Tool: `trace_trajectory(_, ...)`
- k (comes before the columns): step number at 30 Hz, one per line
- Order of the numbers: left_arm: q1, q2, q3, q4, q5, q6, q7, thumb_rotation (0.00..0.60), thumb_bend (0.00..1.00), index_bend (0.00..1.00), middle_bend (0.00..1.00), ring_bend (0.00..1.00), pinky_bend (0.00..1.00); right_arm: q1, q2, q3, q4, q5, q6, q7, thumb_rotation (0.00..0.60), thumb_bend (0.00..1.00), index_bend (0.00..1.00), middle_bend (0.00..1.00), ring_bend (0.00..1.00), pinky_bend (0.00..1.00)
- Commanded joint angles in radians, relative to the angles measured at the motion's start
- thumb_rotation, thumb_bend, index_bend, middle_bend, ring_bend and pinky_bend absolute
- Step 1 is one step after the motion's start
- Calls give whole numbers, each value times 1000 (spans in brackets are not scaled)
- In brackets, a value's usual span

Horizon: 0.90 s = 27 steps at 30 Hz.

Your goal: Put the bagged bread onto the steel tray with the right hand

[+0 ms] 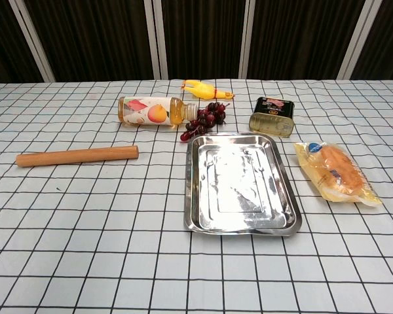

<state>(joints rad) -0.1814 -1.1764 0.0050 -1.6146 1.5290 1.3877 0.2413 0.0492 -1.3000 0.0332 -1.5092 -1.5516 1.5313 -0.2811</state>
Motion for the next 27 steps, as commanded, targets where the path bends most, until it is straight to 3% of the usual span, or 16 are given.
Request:
trace_trajectory(1, 0, 0, 1, 0, -1, -1, 1, 600, 52, 0, 0, 0, 36, -2, 0, -2, -2, -7, 6, -1, 600, 250, 0, 0, 0, 112)
trace_trajectory(7, 6, -1, 0, -7, 2, 12, 7, 600, 52, 0, 0, 0, 36, 1, 8, -33, -30, -36, -15, 42, 600, 250, 0, 0, 0, 112)
trace_trajectory(11, 12, -2, -1, -5, -2, 18, 11, 600, 53, 0, 0, 0, 36, 38, 6, -43, -57, -43, -89, 70, 600, 251, 0, 0, 0, 112)
trace_trajectory(14, 9, -4, -9, -2, -14, 15, 8, 600, 52, 0, 0, 0, 36, 95, -12, -23, -73, -18, -184, 76, 600, 251, 0, 0, 0, 112)
trace_trajectory(19, 3, -5, -16, 6, -20, 8, 1, 600, 52, 0, 0, 0, 36, 196, -59, 52, -85, 94, -342, 83, 600, 250, 0, 0, 0, 112)
trace_trajectory(27, 9, 5, -15, 9, -15, 17, -24, 600, 52, 0, 0, 0, 36, 296, -161, 109, 0, 221, -474, -1, 600, 250, 0, 0, 0, 112)
